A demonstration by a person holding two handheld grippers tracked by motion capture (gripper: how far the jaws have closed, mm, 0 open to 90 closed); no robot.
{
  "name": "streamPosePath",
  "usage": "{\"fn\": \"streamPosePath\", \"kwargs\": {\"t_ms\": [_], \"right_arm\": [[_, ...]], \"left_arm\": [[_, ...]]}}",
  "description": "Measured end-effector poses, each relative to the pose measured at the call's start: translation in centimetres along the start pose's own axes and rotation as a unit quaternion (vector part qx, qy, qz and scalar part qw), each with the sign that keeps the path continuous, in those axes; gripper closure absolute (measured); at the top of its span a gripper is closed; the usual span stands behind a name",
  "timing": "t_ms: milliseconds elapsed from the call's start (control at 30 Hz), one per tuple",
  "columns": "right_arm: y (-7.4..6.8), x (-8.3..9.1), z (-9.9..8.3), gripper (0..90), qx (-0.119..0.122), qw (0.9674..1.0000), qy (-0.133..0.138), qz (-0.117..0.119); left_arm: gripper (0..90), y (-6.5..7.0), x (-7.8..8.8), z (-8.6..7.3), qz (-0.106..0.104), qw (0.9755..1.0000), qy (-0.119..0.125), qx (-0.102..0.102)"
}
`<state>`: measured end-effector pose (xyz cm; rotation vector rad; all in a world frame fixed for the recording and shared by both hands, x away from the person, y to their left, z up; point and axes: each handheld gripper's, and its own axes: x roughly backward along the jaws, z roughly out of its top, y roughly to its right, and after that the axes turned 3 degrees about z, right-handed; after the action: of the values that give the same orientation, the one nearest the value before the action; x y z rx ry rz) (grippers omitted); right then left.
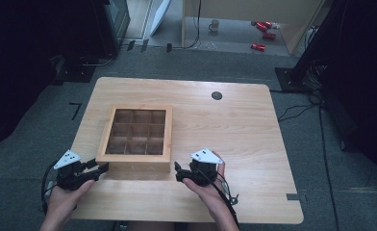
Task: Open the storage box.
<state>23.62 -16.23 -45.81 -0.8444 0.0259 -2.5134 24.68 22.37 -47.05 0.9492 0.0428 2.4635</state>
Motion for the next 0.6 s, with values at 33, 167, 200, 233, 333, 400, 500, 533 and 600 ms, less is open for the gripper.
{"fn": "streamPosePath", "kwargs": {"t_ms": [33, 167, 200, 233, 333, 400, 500, 533, 600], "right_arm": [[-0.4, -0.2, 0.1, 13.5, 0.003, 1.0, 0.0, 0.005], [-1.3, -0.8, 0.2, 13.5, 0.007, 0.9998, 0.004, 0.019], [-1.6, -0.9, 0.1, 13.5, 0.006, 0.9996, 0.006, 0.027], [-1.8, -1.0, 0.0, 13.4, 0.006, 0.9995, 0.006, 0.03], [-2.0, -1.3, -0.2, 13.4, 0.008, 0.9993, 0.005, 0.037], [-2.3, -1.7, -0.5, 13.5, 0.009, 0.9989, 0.0, 0.047], [-2.6, -2.0, -0.7, 13.5, 0.013, 0.9986, -0.002, 0.051], [-2.9, -2.3, -0.7, 13.4, 0.019, 0.9982, -0.003, 0.057], [-3.0, -2.4, -0.7, 13.4, 0.021, 0.9981, -0.004, 0.058]], "left_arm": [[50.4, 0.0, 0.0, 0.0, 0.0, 1.0, 0.0, -0.001], [51.2, -0.1, 0.0, 0.0, -0.002, 1.0, 0.0, -0.002], [51.7, -0.1, 0.1, 0.1, -0.001, 1.0, 0.0, -0.002], [52.1, -0.1, 0.1, 0.1, -0.001, 1.0, 0.0, -0.002], [52.5, -0.1, 0.1, 0.1, 0.0, 1.0, 0.001, -0.003], [52.6, 0.0, 0.2, 0.1, 0.002, 1.0, 0.002, -0.003], [52.5, 0.0, 0.3, 0.2, 0.001, 1.0, 0.008, 0.0], [52.5, 0.0, 0.4, 0.3, 0.001, 0.9999, 0.011, 0.0], [52.5, 0.1, 0.4, 0.3, 0.001, 0.9999, 0.013, 0.0]]}}
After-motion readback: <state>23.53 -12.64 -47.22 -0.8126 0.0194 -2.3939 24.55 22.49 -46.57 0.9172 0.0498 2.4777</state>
